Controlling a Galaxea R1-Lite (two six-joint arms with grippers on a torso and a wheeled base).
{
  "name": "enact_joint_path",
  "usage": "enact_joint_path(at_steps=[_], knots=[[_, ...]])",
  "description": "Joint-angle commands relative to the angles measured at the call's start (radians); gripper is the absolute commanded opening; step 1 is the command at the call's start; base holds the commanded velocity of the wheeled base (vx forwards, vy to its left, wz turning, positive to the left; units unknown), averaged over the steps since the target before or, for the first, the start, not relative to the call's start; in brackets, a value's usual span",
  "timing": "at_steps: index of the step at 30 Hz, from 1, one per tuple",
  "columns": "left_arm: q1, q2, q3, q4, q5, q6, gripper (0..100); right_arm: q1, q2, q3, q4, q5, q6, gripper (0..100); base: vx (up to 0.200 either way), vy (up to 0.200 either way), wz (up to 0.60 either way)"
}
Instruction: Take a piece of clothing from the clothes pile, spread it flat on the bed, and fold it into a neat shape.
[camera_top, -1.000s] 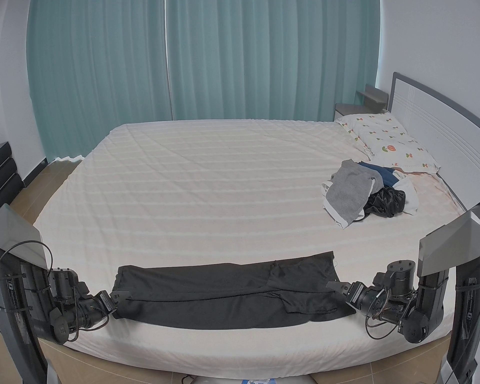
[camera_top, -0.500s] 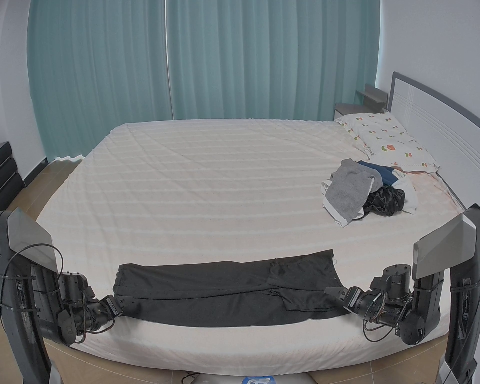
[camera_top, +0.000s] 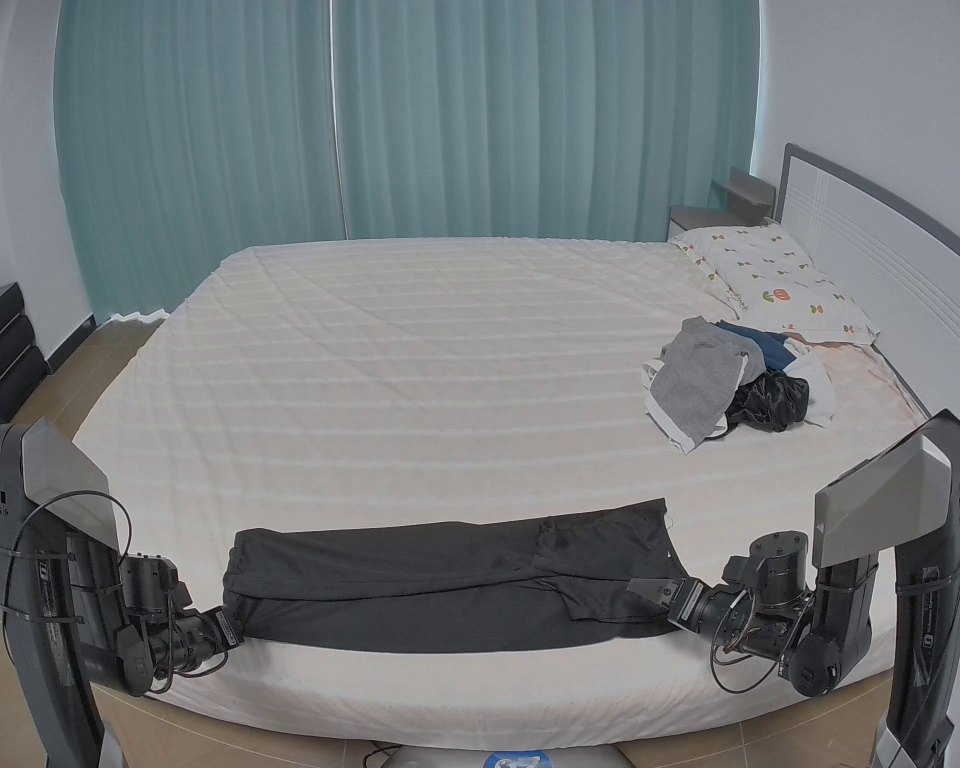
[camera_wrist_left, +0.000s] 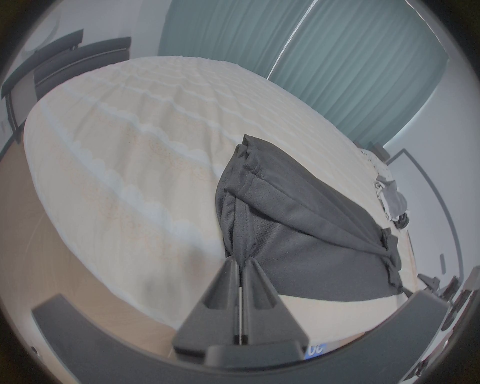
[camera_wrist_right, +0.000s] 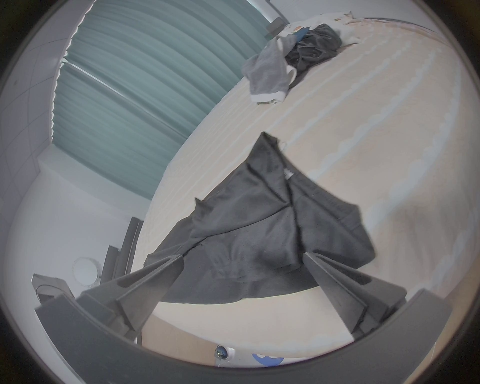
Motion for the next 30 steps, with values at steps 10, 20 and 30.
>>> enact_joint_path(at_steps=[10,20,30], knots=[[-0.002,0.005,0.007,-0.001,0.042,0.009,0,0.055,-0.003,0.003,-0.010,-0.010,0.001,100,0.000,0.000,0.00],[-0.002,0.004,0.002,-0.005,0.039,0.006,100,0.021,0.032,-0.011,-0.010,-0.025,-0.008,100,0.000,0.000,0.00],[0.001,-0.013,0.012,-0.005,0.017,0.002,100,0.007,0.063,-0.040,-0.009,-0.024,-0.020,100,0.000,0.000,0.00]])
